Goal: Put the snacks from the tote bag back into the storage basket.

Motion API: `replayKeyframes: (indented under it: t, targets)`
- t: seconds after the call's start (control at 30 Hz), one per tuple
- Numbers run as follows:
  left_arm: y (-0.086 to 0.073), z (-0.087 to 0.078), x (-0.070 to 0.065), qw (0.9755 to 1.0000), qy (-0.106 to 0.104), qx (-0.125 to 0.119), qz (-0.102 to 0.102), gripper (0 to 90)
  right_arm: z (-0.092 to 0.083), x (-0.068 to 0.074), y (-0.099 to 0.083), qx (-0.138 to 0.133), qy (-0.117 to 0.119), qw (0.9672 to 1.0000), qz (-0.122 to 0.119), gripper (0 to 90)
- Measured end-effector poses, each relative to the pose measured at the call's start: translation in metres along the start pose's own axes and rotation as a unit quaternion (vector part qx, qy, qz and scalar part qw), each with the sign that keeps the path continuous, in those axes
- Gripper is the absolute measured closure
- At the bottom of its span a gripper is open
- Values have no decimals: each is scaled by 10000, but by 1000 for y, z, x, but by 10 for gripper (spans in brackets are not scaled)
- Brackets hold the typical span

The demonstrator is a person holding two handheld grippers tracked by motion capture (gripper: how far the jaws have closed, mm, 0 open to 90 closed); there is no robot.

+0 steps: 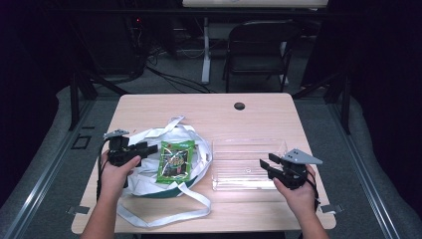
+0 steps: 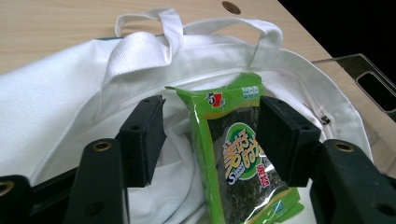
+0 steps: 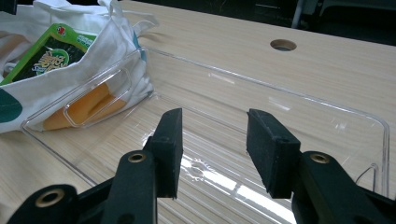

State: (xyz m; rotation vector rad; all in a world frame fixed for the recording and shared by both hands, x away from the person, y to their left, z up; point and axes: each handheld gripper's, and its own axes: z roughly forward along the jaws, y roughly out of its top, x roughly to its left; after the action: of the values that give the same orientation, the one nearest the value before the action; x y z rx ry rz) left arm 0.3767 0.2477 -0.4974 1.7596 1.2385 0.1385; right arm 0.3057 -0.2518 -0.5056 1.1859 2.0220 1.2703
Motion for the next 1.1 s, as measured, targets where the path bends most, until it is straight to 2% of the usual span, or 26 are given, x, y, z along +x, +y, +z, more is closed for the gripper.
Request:
replayKeyframes:
  t: [0.07,0.2,0.33,0.53,0.7,0.93,1.0,1.1]
  targets:
    - [0,2,0,10000,-12,36,-33,408,0,0,0,36,5,10000,7,566]
    - [0,6,2,9996,-30,256,-124,404,2,-2,-1,149,18,9999,23,578]
    - [-1,10,2,9991,-65,379,-168,395,2,-3,-2,328,134,9993,108,596]
    - [0,14,-1,9983,-167,500,-251,378,1,-4,-2,397,179,9989,170,599]
    - [-1,24,-3,9969,-191,707,-275,335,-1,-5,-2,433,174,9988,139,593]
    - [-4,42,0,9932,-255,1090,-323,306,-5,-7,-2,376,134,9989,226,581]
    - [-5,48,1,9908,-329,1264,-345,301,-7,-6,-2,343,111,9991,236,578]
    - [-5,51,1,9899,-348,1328,-352,299,-7,-6,-2,323,104,9991,250,577]
